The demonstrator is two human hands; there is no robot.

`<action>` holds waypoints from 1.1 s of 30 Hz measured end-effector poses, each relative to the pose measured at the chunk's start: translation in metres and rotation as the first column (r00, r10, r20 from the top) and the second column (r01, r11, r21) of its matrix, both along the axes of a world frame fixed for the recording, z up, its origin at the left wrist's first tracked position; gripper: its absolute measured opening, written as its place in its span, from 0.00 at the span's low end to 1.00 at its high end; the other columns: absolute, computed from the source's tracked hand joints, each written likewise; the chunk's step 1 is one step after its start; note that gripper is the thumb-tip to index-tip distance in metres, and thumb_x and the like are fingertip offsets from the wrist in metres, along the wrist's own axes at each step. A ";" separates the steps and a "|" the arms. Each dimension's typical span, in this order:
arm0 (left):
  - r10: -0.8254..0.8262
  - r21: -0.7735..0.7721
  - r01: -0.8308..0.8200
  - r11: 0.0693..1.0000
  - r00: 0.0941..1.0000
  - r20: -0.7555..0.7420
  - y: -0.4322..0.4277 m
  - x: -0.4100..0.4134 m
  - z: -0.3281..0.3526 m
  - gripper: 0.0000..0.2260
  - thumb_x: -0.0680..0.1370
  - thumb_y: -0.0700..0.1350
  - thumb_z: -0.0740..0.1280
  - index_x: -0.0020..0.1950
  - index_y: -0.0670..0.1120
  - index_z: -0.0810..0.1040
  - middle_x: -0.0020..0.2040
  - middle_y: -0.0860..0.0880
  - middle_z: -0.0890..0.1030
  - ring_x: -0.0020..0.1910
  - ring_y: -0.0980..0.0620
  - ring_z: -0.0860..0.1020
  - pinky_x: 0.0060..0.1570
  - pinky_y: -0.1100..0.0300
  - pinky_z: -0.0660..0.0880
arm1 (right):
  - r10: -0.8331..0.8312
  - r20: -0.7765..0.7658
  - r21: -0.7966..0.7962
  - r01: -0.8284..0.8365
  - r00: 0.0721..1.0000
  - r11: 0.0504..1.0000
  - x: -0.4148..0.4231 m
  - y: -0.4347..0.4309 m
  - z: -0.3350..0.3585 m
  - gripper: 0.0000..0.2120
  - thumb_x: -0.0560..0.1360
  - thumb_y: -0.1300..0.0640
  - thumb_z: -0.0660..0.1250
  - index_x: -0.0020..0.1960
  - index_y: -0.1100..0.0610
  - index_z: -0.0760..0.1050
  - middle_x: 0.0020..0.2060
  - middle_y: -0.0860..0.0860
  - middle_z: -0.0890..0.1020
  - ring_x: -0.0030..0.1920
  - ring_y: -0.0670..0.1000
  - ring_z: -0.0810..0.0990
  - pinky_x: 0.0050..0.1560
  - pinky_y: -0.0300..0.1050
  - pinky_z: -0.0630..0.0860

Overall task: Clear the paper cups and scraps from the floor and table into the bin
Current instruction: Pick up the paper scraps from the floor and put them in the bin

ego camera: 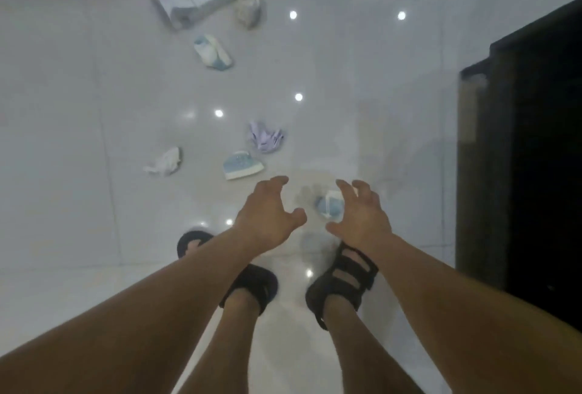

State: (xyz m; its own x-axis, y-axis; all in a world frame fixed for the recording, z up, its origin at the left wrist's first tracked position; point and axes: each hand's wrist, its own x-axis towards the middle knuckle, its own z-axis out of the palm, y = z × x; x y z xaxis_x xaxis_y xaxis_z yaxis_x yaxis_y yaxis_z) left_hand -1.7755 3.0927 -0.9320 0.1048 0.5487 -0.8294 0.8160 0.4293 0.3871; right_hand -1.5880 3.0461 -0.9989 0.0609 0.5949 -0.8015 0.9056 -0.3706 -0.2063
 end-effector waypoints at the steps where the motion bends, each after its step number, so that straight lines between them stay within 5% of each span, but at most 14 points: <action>1: 0.005 -0.013 -0.005 1.000 1.000 0.006 -0.007 -0.003 -0.022 0.33 0.74 0.54 0.68 0.75 0.51 0.60 0.73 0.48 0.64 0.68 0.49 0.67 0.64 0.57 0.64 | 0.025 0.022 -0.003 -0.025 0.999 1.000 -0.001 -0.004 -0.025 0.44 0.70 0.45 0.73 0.77 0.45 0.50 0.75 0.51 0.53 0.73 0.56 0.57 0.65 0.55 0.70; 7: 0.087 -0.095 -0.085 0.992 0.996 0.016 -0.051 -0.026 -0.094 0.32 0.73 0.55 0.68 0.75 0.53 0.60 0.71 0.49 0.65 0.61 0.52 0.72 0.57 0.59 0.68 | 0.156 0.115 0.166 -0.174 0.981 0.971 -0.012 -0.033 -0.109 0.34 0.68 0.53 0.73 0.71 0.51 0.63 0.66 0.55 0.64 0.62 0.57 0.63 0.54 0.53 0.74; 10: 0.143 -0.126 -0.140 0.982 0.990 0.016 -0.059 -0.035 -0.098 0.32 0.74 0.56 0.68 0.74 0.54 0.60 0.70 0.50 0.66 0.66 0.51 0.69 0.64 0.57 0.67 | 0.129 0.076 0.245 -0.144 0.989 0.959 -0.016 -0.029 -0.110 0.33 0.66 0.52 0.75 0.68 0.54 0.67 0.61 0.56 0.69 0.59 0.58 0.66 0.53 0.52 0.75; 17: 0.444 -0.184 -0.416 0.891 0.883 0.153 -0.012 -0.053 -0.050 0.29 0.74 0.53 0.69 0.73 0.53 0.63 0.63 0.53 0.73 0.57 0.54 0.75 0.48 0.66 0.70 | 0.217 -0.291 0.442 -0.070 0.932 0.894 -0.081 0.003 -0.033 0.36 0.62 0.43 0.78 0.66 0.50 0.68 0.59 0.51 0.72 0.58 0.51 0.71 0.52 0.40 0.72; 20: 0.426 -0.164 -0.398 0.903 0.882 0.201 0.007 -0.068 -0.017 0.18 0.76 0.49 0.67 0.66 0.54 0.70 0.57 0.55 0.76 0.50 0.58 0.76 0.39 0.71 0.66 | 0.278 -0.332 0.485 -0.090 0.901 0.870 -0.108 0.021 0.007 0.37 0.63 0.36 0.73 0.67 0.47 0.65 0.60 0.48 0.71 0.59 0.48 0.71 0.55 0.35 0.70; 23: 0.414 -0.090 -0.404 0.910 0.889 0.196 0.016 -0.086 0.013 0.07 0.79 0.48 0.62 0.56 0.51 0.75 0.48 0.53 0.80 0.44 0.59 0.76 0.41 0.67 0.67 | 0.333 -0.380 0.504 -0.108 0.863 0.857 -0.129 0.035 0.036 0.38 0.63 0.34 0.71 0.69 0.45 0.64 0.62 0.46 0.71 0.61 0.44 0.69 0.58 0.32 0.67; 26: 0.442 -0.060 -0.437 0.897 0.888 0.125 0.018 -0.110 0.033 0.11 0.80 0.47 0.61 0.61 0.49 0.74 0.54 0.51 0.79 0.51 0.54 0.76 0.52 0.62 0.70 | 0.371 -0.339 0.457 -0.194 0.865 0.868 -0.135 0.051 0.053 0.43 0.63 0.33 0.73 0.72 0.41 0.58 0.67 0.43 0.66 0.64 0.40 0.64 0.59 0.25 0.61; 30: 0.512 -0.013 -0.512 0.859 0.858 0.035 0.011 -0.149 0.025 0.11 0.78 0.44 0.62 0.61 0.50 0.73 0.51 0.52 0.76 0.45 0.56 0.73 0.41 0.65 0.68 | 0.528 -0.112 0.400 -0.448 0.842 0.800 -0.125 0.091 0.037 0.44 0.69 0.43 0.73 0.77 0.44 0.52 0.74 0.51 0.60 0.72 0.53 0.60 0.65 0.49 0.70; 33: 0.558 0.004 -0.559 0.829 0.829 0.034 0.004 -0.164 -0.006 0.09 0.78 0.44 0.63 0.58 0.51 0.73 0.48 0.53 0.76 0.40 0.62 0.72 0.36 0.70 0.66 | 0.570 0.016 0.262 -0.554 0.821 0.790 -0.125 0.128 0.003 0.45 0.72 0.50 0.71 0.78 0.43 0.45 0.77 0.50 0.50 0.75 0.54 0.50 0.67 0.52 0.69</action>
